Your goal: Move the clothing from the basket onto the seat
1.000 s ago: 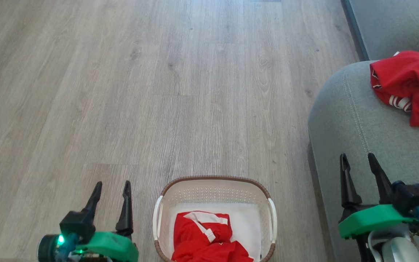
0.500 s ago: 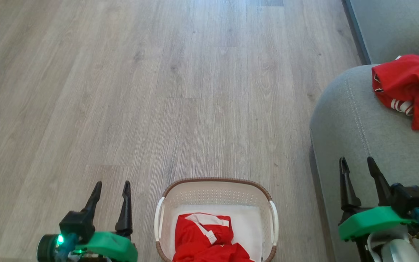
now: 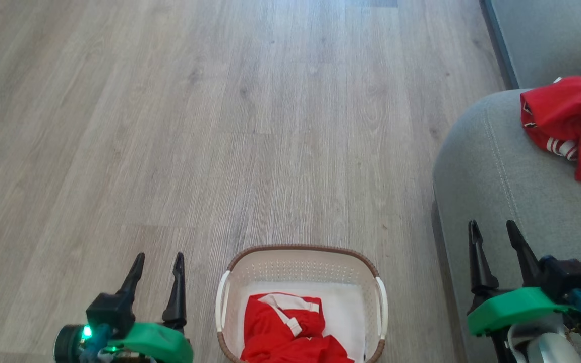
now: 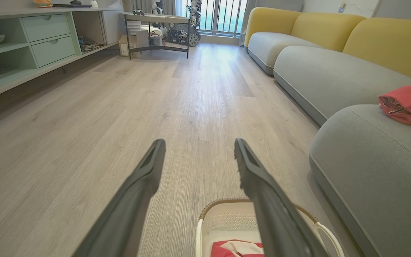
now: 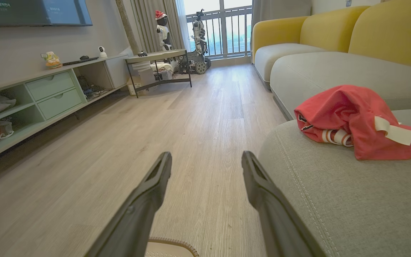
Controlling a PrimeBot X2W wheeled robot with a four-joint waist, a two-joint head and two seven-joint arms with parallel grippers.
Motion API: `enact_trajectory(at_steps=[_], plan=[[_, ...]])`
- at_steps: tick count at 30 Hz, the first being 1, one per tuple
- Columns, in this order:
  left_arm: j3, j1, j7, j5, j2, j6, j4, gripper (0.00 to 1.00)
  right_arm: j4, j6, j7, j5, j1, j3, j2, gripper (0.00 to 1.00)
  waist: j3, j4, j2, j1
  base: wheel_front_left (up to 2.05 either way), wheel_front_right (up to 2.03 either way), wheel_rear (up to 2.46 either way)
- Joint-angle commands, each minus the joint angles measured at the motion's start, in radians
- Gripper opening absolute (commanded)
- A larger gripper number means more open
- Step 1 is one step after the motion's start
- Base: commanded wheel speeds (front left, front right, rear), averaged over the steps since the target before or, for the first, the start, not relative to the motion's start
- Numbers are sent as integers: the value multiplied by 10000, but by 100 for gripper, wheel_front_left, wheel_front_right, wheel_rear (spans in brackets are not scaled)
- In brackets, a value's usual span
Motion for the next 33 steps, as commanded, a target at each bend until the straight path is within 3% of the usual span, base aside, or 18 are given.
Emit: enact_trajectory(at_steps=[1,8,13,25,33], plan=[[375,-425,-95,101,-45,-26,-335,100,-309,-4,-93,48,-129,243,-49,100,38,-5,-1,1,0,0,0],[58,-646,-95,281,-106,-244,-92,100,-523,-4,-93,-104,-209,29,-49,100,502,-44,-1,1,0,0,0],[-465,-1279,-95,530,-166,-441,396,100,-896,-4,-93,-391,-564,-338,-49,100,1420,-139,-1,1,0,0,0],[-2596,-4344,-95,963,-271,-885,3345,100,-2248,-4,-93,-1231,-2335,-1149,-49,100,4871,-475,-1,1,0,0,0],[-4278,-6455,-95,690,-275,-729,5241,100,-2736,-4,-93,-1176,-3480,-1005,-49,100,7083,-1076,-1,1,0,0,0]])
